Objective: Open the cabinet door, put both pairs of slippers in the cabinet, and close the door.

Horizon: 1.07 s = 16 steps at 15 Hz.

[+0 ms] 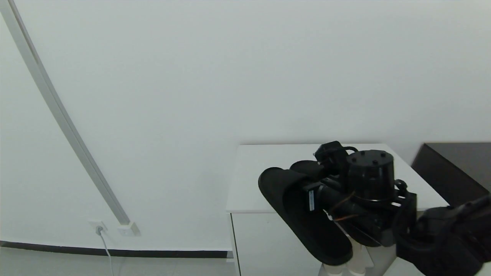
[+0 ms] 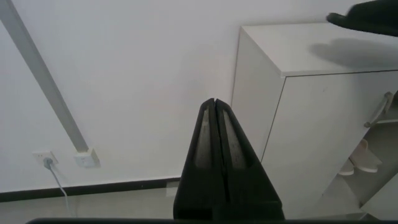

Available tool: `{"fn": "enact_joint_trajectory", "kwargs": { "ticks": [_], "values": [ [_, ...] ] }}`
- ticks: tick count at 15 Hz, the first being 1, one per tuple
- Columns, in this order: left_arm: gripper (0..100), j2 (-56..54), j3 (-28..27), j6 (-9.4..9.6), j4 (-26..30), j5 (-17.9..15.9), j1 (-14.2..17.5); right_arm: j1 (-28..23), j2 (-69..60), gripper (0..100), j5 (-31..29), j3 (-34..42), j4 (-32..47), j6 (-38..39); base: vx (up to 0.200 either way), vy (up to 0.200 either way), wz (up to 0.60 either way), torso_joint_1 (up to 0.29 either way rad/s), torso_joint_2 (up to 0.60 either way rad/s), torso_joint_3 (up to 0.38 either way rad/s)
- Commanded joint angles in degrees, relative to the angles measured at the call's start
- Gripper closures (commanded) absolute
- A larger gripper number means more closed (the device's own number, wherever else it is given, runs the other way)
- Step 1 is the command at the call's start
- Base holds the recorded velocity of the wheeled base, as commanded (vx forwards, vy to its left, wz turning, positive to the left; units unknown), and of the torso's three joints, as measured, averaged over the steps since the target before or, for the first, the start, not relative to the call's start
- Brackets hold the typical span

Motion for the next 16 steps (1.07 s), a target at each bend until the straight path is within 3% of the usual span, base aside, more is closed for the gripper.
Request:
{"fn": "enact_joint_trajectory", "kwargs": {
  "ticks": [1, 7, 14, 16],
  "values": [
    [100, -0.01, 0.01, -0.62, -0.01, 0.16, 0.06, 2.62, -8.19, 100, 1.06, 4.9, 0.2, 0.21, 0.0, 0.0, 0.0, 0.0, 0.0, 0.0],
    [100, -0.01, 0.01, -0.62, -0.01, 0.07, 0.06, 3.41, -8.02, 100, 1.15, 6.04, 0.11, 0.39, 0.0, 0.0, 0.0, 0.0, 0.0, 0.0],
    [100, -0.01, 0.01, -0.8, -0.01, 0.07, 0.06, 4.55, -7.93, 100, 0.98, 6.92, 0.02, 0.13, -0.2, 0.0, 0.0, -0.001, 0.01, 0.003],
    [100, -0.01, 0.01, -0.89, -0.01, 0.16, 0.06, 4.73, -7.76, 100, 0.89, 7.01, 0.02, 0.13, 0.0, 0.0, 0.0, 0.0, 0.0, 0.0]
  ]
}}
